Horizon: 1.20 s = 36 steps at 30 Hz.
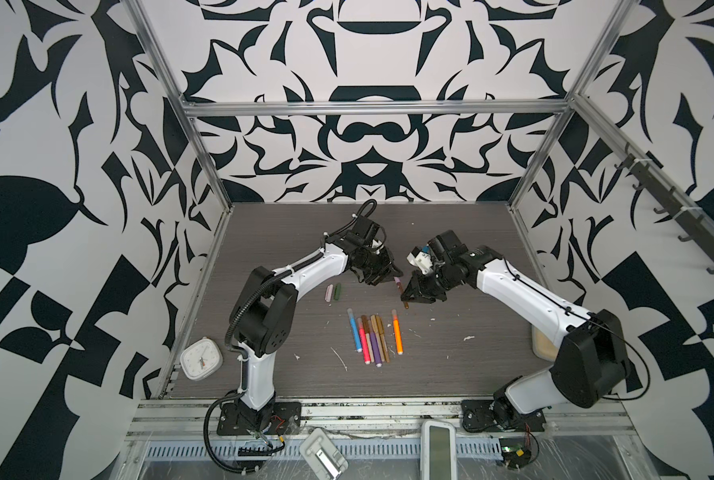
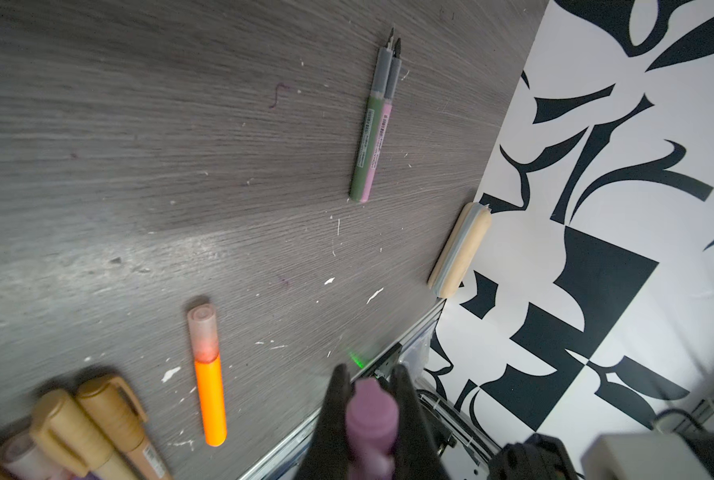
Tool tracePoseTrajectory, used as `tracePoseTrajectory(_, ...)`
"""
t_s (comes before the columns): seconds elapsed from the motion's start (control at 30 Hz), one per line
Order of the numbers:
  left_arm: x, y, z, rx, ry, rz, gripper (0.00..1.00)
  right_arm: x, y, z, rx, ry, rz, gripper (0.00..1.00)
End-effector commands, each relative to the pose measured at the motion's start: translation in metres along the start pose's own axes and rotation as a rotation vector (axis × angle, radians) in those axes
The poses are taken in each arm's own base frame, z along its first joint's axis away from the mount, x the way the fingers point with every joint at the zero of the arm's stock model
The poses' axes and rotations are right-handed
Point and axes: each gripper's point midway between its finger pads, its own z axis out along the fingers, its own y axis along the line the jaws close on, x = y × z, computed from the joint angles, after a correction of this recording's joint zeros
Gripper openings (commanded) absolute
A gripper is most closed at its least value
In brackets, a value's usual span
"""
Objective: Open the pen caps
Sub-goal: 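Pull the lilac cap off with the left gripper while the right gripper holds the pen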
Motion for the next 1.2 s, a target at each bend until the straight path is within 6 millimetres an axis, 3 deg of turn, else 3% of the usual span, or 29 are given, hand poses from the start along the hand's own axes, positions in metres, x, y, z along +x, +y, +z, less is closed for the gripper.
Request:
tracePoseTrajectory(0.0,0.0,-0.011,-0.002,0.024,0.003,0.017,0.0,-0.002,0.007,-0.01,-0.02,-0.023,-0.034,0.27)
tracePoseTrajectory(0.5,0.001,-0.017,-0.003,0.04,0.023,0.012,0.0,0.001,-0.001,0.005,-0.019,0.027,0.018,0.25)
tracePoseTrajectory(0.57,0.0,-0.019,-0.002,0.045,0.027,0.014,0.0,0.0,0.0,0.005,-0.02,0.023,0.02,0.19)
tracePoseTrajectory(0.63,-0.001,-0.021,-0.002,0.048,0.026,0.015,0.0,0.0,0.0,0.005,-0.02,0.022,0.022,0.01)
tracePoseTrajectory(0.73,-0.008,-0.02,-0.004,0.047,0.013,0.011,0.0,0.0,0.001,0.003,-0.02,0.019,0.022,0.0)
tracePoseTrajectory(0.83,-0.044,-0.015,-0.022,0.071,-0.024,-0.03,0.0,0.011,-0.004,0.005,-0.005,0.045,0.019,0.0)
tracePoseTrajectory(0.97,-0.142,0.001,-0.085,0.083,-0.16,-0.107,0.0,0.057,-0.007,0.021,0.021,0.135,-0.015,0.0)
tracePoseTrajectory(1.03,-0.179,0.01,-0.115,0.066,-0.219,-0.128,0.0,0.081,-0.004,0.028,0.014,0.173,-0.035,0.0)
tracePoseTrajectory(1.1,-0.195,0.02,-0.13,0.04,-0.235,-0.141,0.0,0.093,-0.003,0.028,0.004,0.165,-0.034,0.0)
tracePoseTrajectory(1.17,-0.193,0.029,-0.135,0.005,-0.225,-0.13,0.0,0.093,-0.002,0.023,-0.014,0.108,-0.014,0.0)
